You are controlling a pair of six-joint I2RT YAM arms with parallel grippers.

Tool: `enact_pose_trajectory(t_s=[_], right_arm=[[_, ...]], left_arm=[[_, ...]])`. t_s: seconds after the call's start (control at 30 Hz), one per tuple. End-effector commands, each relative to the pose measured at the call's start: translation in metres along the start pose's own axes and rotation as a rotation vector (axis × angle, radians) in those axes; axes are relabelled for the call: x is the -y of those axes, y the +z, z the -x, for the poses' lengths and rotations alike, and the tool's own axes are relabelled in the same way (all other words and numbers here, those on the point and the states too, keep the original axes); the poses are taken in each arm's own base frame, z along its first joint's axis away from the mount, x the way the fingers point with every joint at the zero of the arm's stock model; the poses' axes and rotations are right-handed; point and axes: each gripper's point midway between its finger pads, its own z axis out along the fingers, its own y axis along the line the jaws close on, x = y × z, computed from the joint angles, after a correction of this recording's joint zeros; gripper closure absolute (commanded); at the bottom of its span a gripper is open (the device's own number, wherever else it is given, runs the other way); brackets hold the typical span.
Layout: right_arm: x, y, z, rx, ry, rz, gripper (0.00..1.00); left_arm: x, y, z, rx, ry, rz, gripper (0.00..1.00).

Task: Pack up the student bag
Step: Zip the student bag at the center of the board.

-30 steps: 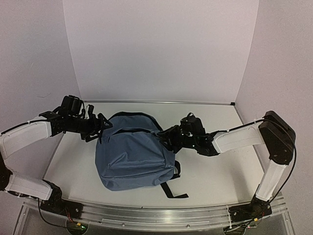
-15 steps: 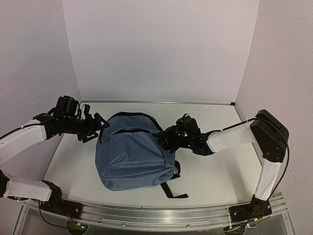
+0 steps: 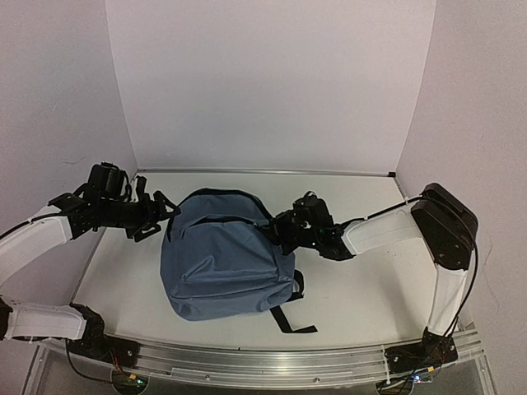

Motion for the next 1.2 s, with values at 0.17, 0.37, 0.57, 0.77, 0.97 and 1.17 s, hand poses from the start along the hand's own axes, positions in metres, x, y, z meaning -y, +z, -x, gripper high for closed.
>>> enact_pose_trajectory(t_s=[0.17, 0.37, 0.57, 0.77, 0.97, 1.17], right_arm=[[-0.078, -0.020, 0.004, 0.064, -0.179, 0.164, 1.00], [-0.109, -0.041, -0.009, 0.112, -0.379, 0.153, 1.00], [-0.118, -0.038, -0.037, 0.103, -0.488, 0.125, 1.00], [-0.114, -0.025, -0.061, 0.074, -0.528, 0.103, 1.00], [-0.115, -0.020, -0.072, 0.061, -0.542, 0.103, 1.00], [-0.114, -0.021, -0.072, 0.064, -0.548, 0.095, 1.00]], left_arm=[[0.021, -0.016, 0.004, 0.037, 0.099, -0.073, 0.13], [0.040, -0.022, 0.011, 0.060, 0.160, -0.128, 0.13], [0.048, -0.012, 0.008, 0.046, 0.174, -0.167, 0.14], [0.016, 0.017, -0.006, -0.034, 0.064, -0.070, 0.18], [-0.007, 0.024, -0.019, -0.068, 0.004, -0.003, 0.28], [-0.015, 0.042, -0.036, -0.144, -0.055, -0.028, 0.38]])
